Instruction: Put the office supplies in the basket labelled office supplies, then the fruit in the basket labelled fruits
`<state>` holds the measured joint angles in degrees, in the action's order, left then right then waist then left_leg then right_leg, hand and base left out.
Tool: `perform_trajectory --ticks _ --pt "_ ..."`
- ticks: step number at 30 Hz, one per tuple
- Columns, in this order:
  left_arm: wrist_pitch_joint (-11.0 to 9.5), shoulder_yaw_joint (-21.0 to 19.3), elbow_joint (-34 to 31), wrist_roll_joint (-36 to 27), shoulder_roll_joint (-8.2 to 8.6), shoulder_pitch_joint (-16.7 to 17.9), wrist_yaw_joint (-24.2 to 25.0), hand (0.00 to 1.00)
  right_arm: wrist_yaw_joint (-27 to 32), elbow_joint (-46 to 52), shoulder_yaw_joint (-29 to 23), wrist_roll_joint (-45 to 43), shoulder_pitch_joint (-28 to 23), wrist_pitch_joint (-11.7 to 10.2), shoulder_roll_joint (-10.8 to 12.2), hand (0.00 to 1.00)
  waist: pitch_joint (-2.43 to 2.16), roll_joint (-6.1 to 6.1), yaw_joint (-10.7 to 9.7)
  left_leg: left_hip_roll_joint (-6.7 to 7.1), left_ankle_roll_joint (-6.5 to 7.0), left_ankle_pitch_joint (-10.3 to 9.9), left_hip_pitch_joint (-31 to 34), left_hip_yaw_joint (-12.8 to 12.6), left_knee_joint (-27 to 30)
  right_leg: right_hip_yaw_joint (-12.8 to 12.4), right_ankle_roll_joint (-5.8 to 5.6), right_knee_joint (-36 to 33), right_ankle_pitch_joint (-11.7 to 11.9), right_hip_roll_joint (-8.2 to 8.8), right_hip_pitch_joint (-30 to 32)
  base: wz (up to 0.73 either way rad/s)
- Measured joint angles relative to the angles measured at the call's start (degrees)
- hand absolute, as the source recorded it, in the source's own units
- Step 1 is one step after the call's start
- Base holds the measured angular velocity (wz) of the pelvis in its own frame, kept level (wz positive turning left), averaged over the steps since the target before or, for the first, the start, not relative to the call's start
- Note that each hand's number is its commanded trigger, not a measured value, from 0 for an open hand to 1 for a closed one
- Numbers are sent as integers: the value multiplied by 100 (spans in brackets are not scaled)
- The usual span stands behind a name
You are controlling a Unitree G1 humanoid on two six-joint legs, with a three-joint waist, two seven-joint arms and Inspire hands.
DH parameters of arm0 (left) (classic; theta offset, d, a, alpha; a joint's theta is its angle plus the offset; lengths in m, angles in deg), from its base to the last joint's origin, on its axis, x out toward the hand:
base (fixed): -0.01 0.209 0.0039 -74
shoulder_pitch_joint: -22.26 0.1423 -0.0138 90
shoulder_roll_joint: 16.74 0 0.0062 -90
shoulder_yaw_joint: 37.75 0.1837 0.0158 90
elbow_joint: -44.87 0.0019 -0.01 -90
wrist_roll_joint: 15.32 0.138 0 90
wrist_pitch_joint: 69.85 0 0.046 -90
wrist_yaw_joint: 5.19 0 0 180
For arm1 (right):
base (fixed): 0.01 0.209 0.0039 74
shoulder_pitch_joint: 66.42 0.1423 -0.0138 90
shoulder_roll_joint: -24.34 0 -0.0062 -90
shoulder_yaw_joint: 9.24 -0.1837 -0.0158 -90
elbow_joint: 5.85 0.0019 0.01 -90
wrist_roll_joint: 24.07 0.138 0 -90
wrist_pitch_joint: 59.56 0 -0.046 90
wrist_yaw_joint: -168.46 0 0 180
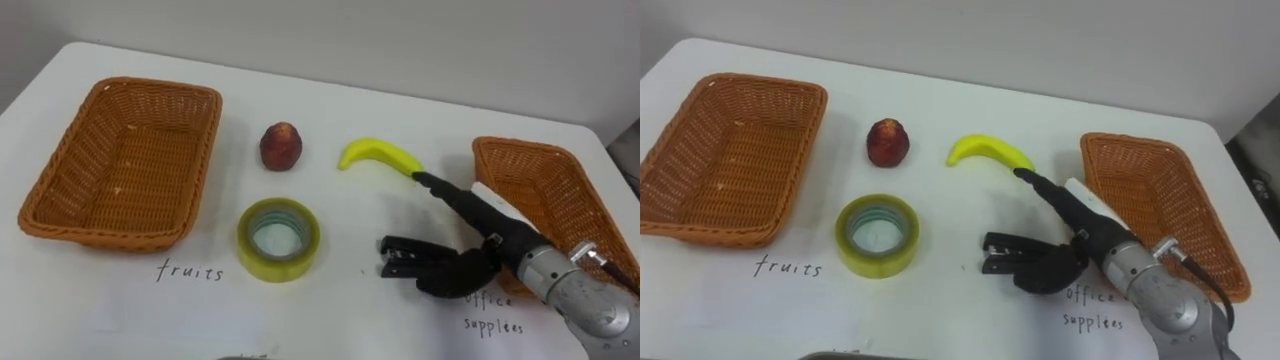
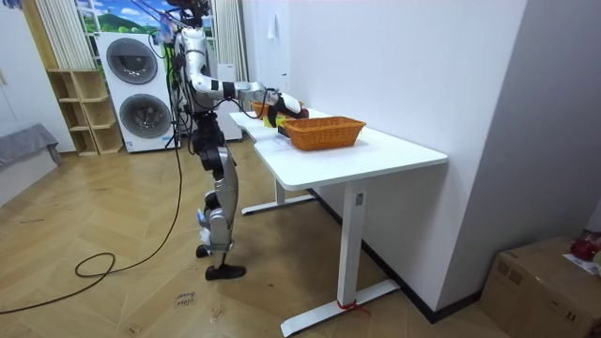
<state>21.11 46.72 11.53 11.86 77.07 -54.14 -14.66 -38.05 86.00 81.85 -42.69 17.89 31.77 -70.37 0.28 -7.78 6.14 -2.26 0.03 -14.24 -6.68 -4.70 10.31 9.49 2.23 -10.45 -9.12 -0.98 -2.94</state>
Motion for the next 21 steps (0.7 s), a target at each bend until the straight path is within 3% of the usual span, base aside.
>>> perform_trajectory --ticks 21 --pt "69 25 27 -12 -28 -17 -3 0 -114 148 10 -3 10 9 14 0 0 -29 56 0 0 0 19 11 8 1 0 -7 0 -1 11 0"
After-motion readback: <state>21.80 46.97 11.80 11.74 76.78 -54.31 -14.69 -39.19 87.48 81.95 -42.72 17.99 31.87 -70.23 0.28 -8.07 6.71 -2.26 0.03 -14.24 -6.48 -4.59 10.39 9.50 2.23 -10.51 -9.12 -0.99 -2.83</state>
